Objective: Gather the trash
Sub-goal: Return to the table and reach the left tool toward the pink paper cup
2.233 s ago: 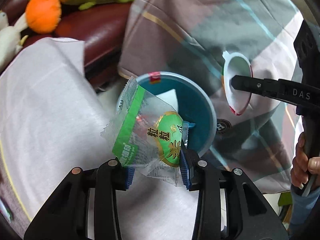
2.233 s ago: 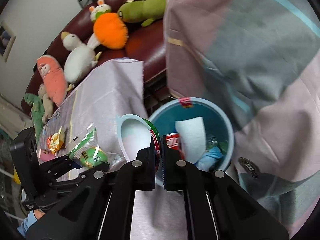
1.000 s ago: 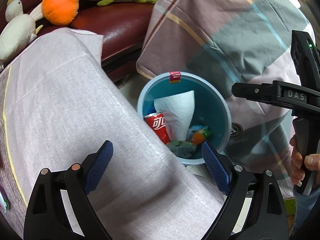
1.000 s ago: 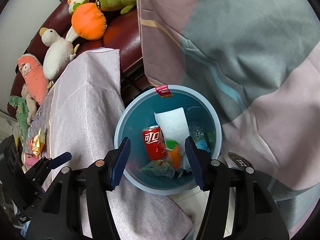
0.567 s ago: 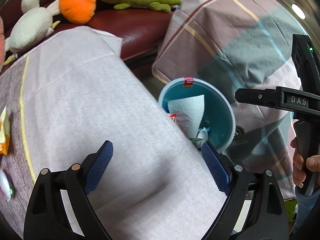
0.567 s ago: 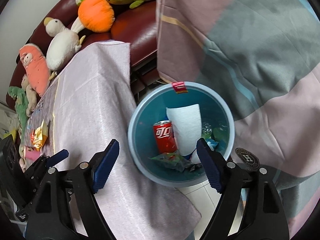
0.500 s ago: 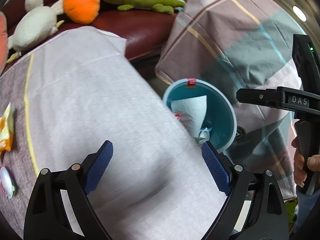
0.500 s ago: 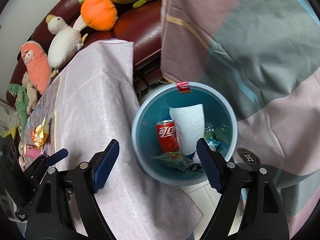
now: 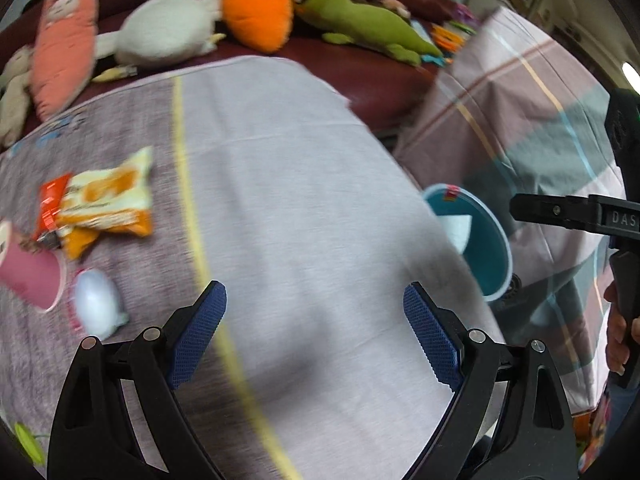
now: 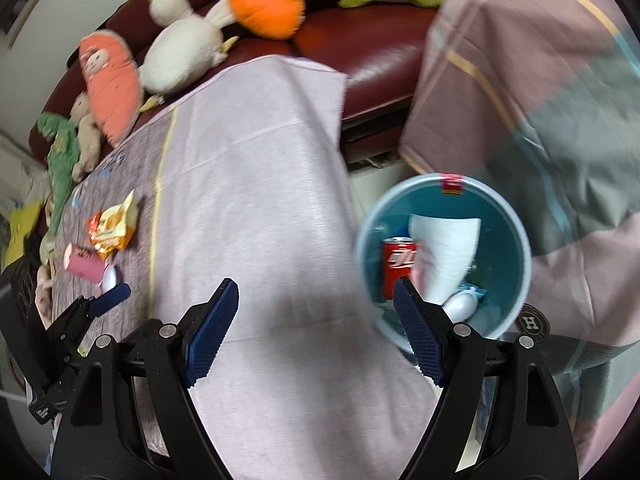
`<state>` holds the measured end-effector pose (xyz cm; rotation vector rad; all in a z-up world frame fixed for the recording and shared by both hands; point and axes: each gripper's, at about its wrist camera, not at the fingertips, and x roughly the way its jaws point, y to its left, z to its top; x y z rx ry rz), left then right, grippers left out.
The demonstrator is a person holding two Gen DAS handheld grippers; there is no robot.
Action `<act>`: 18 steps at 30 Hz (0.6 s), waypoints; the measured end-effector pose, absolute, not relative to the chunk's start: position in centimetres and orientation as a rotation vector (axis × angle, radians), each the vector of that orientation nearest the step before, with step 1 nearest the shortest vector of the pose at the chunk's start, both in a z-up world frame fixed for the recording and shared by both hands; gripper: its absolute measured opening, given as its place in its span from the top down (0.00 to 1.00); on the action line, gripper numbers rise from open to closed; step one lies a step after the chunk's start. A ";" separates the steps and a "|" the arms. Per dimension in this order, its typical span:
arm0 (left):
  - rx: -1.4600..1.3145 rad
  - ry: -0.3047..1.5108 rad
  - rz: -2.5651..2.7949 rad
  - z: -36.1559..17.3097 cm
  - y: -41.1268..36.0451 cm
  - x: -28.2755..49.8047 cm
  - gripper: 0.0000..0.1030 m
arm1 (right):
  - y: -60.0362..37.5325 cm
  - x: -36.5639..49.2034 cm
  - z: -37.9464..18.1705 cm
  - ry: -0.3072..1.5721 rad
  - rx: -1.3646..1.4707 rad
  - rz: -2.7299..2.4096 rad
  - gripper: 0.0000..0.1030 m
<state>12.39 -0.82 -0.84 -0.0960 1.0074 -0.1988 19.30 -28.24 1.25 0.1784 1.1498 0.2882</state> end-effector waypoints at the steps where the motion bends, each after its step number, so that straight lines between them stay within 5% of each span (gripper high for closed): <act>1: -0.101 1.004 -0.186 -0.8 0.0 12.2 0.12 | -27.4 19.2 1.5 1.150 0.167 0.297 0.26; 18: -0.232 0.960 0.091 -1.8 17.4 7.1 0.12 | -12.5 18.2 2.1 1.196 -0.020 0.466 0.23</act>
